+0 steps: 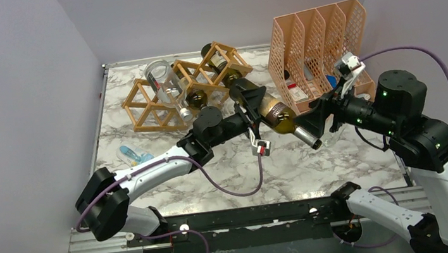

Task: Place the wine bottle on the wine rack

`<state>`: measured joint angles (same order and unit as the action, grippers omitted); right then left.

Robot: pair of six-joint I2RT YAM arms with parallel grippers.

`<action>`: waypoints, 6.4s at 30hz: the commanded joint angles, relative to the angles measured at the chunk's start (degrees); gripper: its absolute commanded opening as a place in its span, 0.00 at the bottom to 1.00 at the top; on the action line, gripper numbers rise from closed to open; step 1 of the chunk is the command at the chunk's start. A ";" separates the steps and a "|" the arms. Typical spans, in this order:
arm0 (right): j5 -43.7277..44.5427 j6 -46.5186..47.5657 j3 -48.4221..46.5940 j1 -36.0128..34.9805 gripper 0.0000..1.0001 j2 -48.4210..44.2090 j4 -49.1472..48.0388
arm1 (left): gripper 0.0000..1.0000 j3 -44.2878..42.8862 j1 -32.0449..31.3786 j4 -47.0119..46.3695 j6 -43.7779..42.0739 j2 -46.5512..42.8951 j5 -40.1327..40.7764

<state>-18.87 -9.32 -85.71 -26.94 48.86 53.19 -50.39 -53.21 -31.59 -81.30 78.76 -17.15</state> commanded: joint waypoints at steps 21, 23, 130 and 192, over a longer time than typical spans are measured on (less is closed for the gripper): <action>-5.44 3.70 16.63 -0.20 0.54 4.57 2.47 | 0.00 -9.10 2.82 5.47 -20.82 -0.82 -6.12; -6.39 3.20 17.56 -0.22 0.50 4.57 1.22 | 0.00 -9.38 2.69 5.57 -20.44 -0.67 -5.80; 21.21 -32.14 21.14 -45.70 0.01 40.31 -54.24 | 0.99 -30.61 28.25 47.01 79.75 -22.75 51.97; 36.25 -29.41 -14.26 -43.90 0.15 68.24 -36.98 | 0.54 -4.72 52.90 54.86 98.77 -17.18 12.54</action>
<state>16.64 -43.64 -93.91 -71.55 115.55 18.09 -56.80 0.27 20.67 16.88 60.60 1.58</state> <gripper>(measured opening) 0.363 0.541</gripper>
